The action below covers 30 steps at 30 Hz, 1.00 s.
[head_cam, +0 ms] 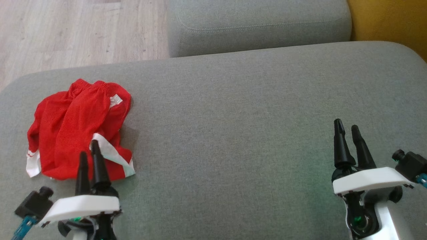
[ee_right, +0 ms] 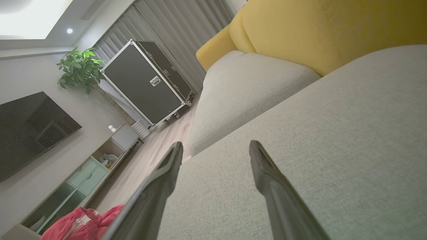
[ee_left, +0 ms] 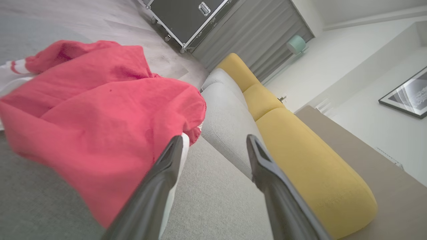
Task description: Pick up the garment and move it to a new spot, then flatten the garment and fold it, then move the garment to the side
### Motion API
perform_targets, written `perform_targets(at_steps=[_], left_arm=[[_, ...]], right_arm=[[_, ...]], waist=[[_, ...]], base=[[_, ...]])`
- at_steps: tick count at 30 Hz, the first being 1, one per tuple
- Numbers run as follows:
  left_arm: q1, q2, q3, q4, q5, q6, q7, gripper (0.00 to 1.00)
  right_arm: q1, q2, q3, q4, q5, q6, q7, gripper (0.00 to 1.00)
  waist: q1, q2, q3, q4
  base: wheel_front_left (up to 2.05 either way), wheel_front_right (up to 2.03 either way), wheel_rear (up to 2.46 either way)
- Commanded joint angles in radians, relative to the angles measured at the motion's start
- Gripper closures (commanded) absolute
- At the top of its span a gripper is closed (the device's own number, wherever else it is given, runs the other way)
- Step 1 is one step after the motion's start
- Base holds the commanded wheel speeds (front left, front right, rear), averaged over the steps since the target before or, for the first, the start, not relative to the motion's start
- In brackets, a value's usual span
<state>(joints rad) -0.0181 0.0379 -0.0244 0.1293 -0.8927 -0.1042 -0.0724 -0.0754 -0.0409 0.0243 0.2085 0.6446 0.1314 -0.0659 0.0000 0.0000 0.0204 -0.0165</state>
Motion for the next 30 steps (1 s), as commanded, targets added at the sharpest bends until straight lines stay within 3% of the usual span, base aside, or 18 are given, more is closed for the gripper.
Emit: perform_targets(at_steps=[1, 19, 30], left_arm=[[-0.056, 0.009, 0.008, -0.041, 0.03, 0.003, -0.009, 0.0], [-0.076, 0.02, -0.081, -0.03, 0.35, 0.014, -0.062, 0.0], [-0.088, 0.034, -0.129, -0.006, 0.49, 0.051, -0.094, 0.0]], right_arm=[[-0.057, -0.006, 0.016, -0.045, -0.033, 0.0, -0.015, 0.0], [-0.063, -0.007, 0.065, -0.053, -0.304, 0.0, -0.068, 0.0], [-0.075, -0.008, 0.094, -0.042, -0.479, -0.001, -0.1, 0.0]], waist=[[0.0, 0.0, 0.001, 0.0], [0.0, 0.0, 0.003, -0.012], [0.0, 0.0, 0.004, -0.012]], base=[[0.0, 0.0, 0.0], [0.0, 0.0, 0.0], [0.0, 0.0, 0.0]])
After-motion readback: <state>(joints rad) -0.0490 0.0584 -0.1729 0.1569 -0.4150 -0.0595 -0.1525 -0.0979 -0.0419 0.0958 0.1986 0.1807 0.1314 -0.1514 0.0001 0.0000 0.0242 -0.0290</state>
